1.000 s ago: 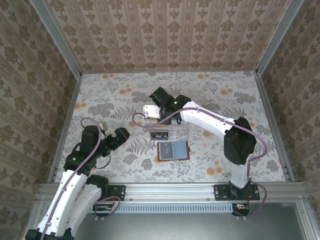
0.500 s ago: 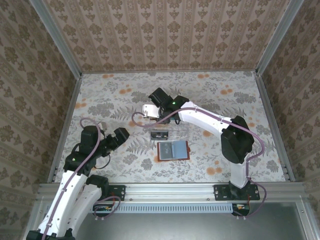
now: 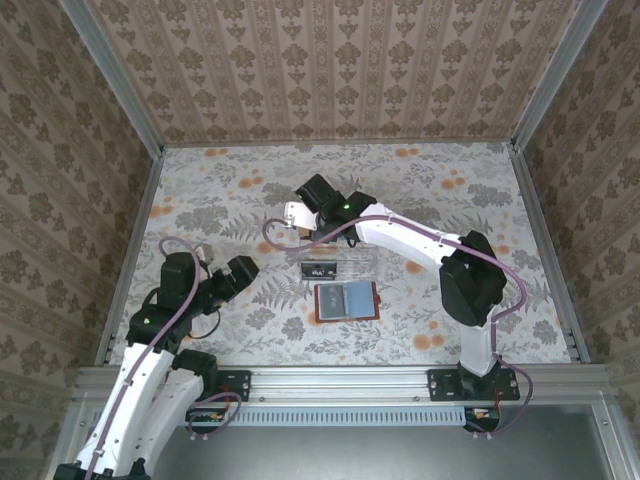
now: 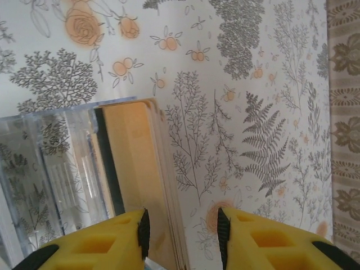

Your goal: Take the credit cards out of the card holder

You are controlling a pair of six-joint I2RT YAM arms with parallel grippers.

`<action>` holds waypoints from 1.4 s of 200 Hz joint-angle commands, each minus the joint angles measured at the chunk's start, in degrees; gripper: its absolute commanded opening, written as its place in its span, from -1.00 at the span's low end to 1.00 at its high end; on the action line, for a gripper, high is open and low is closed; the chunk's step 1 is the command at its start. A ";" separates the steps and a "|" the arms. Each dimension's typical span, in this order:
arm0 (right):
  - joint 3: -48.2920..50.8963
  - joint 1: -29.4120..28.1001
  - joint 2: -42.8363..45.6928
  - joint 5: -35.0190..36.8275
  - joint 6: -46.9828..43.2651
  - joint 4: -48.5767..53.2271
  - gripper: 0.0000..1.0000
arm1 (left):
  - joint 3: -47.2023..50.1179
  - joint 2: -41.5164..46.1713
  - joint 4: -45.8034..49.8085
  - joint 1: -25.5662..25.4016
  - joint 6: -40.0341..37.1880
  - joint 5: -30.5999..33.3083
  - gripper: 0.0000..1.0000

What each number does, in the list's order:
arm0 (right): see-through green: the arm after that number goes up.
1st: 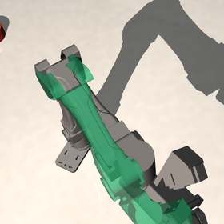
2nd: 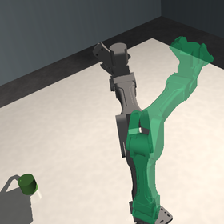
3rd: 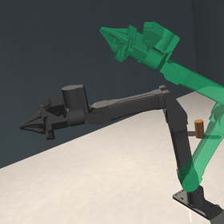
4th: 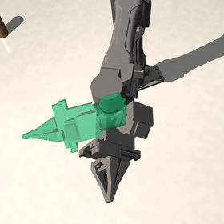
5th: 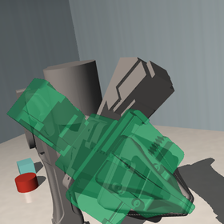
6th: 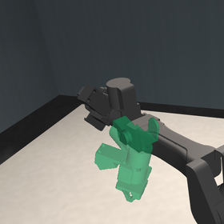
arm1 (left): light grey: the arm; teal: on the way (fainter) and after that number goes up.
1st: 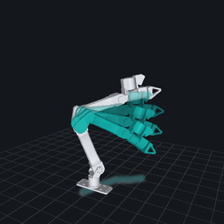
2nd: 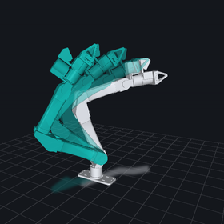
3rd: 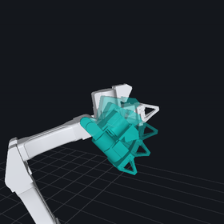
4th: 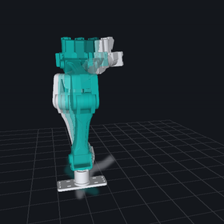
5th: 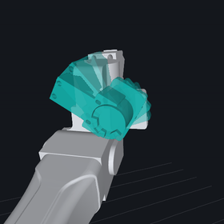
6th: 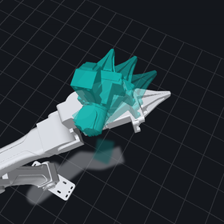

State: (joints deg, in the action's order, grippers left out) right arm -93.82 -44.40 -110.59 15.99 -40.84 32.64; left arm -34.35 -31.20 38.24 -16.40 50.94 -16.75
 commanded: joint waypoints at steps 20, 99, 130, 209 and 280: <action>1.70 0.32 5.32 -0.10 10.94 -1.56 -0.16 | 1.24 -0.74 -0.60 0.41 -1.81 -3.47 1.00; 18.40 0.22 22.56 -3.30 44.35 0.95 -0.27 | 1.59 -10.99 -8.88 -0.80 -2.11 -12.67 0.81; 28.34 0.32 29.44 -5.77 56.86 0.32 -0.30 | 0.73 -15.01 -11.52 -6.70 -0.43 -9.23 0.69; 45.11 1.64 33.96 -18.78 69.98 -7.41 -0.35 | -0.96 -27.65 -23.16 -26.61 9.36 7.69 0.36; 50.67 5.56 31.31 -24.22 69.26 -12.01 -0.39 | 0.99 -33.38 -30.56 -34.89 14.31 13.99 0.22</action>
State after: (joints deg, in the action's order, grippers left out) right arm -44.62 -39.55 -78.28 -4.95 27.46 23.46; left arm -33.45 -63.05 11.99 -49.41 62.52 -6.50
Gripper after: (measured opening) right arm 0.314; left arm 0.615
